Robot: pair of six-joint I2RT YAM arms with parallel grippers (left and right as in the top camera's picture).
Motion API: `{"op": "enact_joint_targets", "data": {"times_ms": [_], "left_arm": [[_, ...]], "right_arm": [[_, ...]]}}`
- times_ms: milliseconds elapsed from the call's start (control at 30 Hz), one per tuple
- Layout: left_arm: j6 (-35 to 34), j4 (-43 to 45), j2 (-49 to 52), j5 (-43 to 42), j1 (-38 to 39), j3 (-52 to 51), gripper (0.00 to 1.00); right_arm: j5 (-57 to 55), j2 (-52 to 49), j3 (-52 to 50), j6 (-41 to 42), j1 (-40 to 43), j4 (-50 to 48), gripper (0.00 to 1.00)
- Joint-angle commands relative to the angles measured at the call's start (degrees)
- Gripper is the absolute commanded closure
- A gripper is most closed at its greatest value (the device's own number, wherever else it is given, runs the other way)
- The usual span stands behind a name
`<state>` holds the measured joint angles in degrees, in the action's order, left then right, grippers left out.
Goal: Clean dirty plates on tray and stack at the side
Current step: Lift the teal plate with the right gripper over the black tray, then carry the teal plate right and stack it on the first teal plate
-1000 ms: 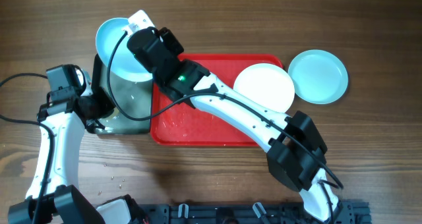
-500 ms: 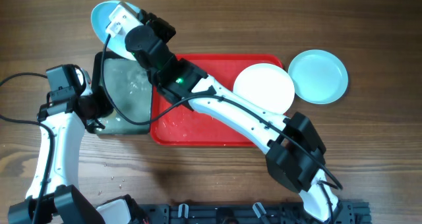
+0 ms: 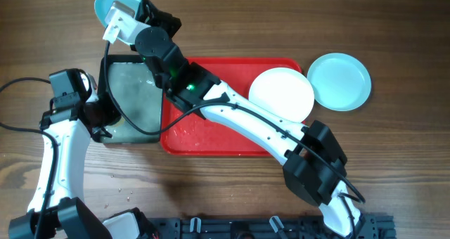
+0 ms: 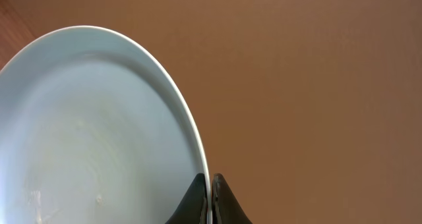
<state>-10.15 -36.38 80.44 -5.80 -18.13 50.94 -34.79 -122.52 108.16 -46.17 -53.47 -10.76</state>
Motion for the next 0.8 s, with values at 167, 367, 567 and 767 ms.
{"op": "enact_joint_targets", "data": {"times_ms": [167, 367, 567, 767], "left_arm": [[0.7, 0.2, -0.8, 0.3, -0.4, -0.4, 0.96], [0.7, 0.2, -0.8, 0.3, -0.4, -0.4, 0.96], [0.7, 0.0, -0.8, 0.1, -0.4, -0.4, 0.96], [0.7, 0.0, -0.8, 0.1, -0.3, -0.4, 0.96]], "right_arm": [[2.3, -0.7, 1.1, 3.4, -0.3, 3.0, 0.96], [2.9, -0.7, 1.1, 6.0, -0.3, 4.3, 0.96], [19.3, -0.7, 1.1, 49.0, 4.6, 24.2, 0.96], [36.3, -0.7, 1.1, 68.4, 12.6, 31.9, 0.96]]}}
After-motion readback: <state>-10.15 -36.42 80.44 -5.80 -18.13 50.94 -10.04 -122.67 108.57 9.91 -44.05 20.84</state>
